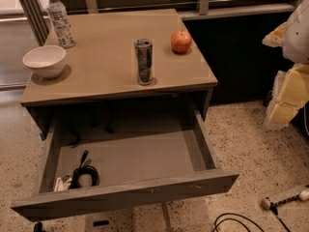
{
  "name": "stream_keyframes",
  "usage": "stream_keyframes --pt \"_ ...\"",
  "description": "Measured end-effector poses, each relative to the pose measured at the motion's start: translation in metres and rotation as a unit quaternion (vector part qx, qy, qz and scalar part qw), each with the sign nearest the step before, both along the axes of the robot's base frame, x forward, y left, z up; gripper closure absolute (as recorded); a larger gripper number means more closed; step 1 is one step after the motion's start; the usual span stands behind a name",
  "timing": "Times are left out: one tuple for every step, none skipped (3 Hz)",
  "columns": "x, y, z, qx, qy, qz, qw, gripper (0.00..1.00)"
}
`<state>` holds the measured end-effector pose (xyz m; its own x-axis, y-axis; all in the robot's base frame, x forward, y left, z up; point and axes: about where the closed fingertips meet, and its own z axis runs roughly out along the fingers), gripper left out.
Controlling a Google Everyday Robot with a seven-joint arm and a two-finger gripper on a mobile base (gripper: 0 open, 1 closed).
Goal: Place redbull can into top drawer
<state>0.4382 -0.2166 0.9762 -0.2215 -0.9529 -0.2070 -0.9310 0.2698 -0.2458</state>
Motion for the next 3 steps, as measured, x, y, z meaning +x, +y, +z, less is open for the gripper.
stream_keyframes --pt "0.001 0.000 0.001 0.001 -0.002 0.000 1.0000 0.00" --pt "0.029 0.009 0.000 0.034 -0.013 -0.001 0.9993 0.00" --pt "0.072 0.026 -0.001 0.078 -0.026 0.001 0.9966 0.00"
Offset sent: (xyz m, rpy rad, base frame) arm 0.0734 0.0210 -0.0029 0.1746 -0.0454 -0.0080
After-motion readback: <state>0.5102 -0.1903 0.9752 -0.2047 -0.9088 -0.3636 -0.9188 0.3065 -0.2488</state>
